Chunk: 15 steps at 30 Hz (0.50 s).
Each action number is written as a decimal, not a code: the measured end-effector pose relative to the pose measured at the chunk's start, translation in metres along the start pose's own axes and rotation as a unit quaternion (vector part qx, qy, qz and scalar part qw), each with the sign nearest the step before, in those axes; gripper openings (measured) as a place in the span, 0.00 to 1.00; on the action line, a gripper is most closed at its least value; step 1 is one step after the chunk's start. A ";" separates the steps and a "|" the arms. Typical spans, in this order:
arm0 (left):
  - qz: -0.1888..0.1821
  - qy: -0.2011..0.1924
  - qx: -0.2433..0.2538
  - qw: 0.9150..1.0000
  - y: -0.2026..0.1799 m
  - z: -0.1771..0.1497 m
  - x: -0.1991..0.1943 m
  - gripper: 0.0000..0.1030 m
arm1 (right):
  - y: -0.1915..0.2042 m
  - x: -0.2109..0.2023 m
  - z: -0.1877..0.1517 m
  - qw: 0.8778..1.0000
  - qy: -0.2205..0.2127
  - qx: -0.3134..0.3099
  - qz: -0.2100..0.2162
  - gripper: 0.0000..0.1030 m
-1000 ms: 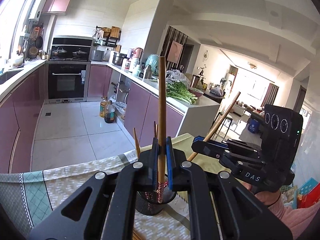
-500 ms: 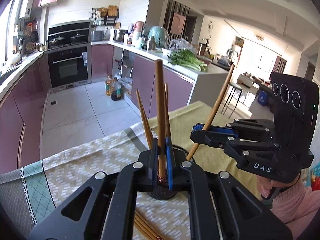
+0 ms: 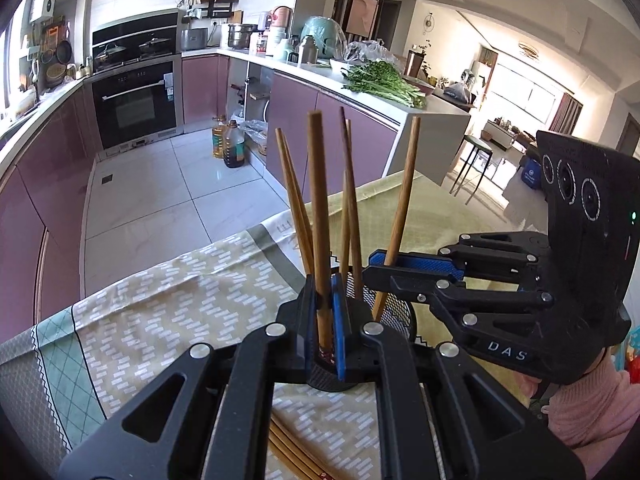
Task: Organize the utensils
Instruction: 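Open the left tool to release its chopstick while the right tool releases its own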
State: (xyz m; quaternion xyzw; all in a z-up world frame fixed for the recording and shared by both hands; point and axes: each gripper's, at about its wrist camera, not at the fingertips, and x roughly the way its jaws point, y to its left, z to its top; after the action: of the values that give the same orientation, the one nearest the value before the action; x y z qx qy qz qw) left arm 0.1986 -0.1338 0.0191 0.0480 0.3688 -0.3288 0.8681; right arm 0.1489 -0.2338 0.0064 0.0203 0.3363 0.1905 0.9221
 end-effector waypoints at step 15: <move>0.024 -0.039 -0.029 0.999 0.012 -0.025 -0.017 0.17 | -0.003 -0.007 -0.009 1.000 -0.015 0.019 0.005 0.15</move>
State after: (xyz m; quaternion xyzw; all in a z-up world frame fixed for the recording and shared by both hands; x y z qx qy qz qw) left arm 0.1817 -0.1075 0.0108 0.0187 0.3430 -0.2985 0.8904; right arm 0.1391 -0.2397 0.0031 0.0419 0.3257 0.1881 0.9256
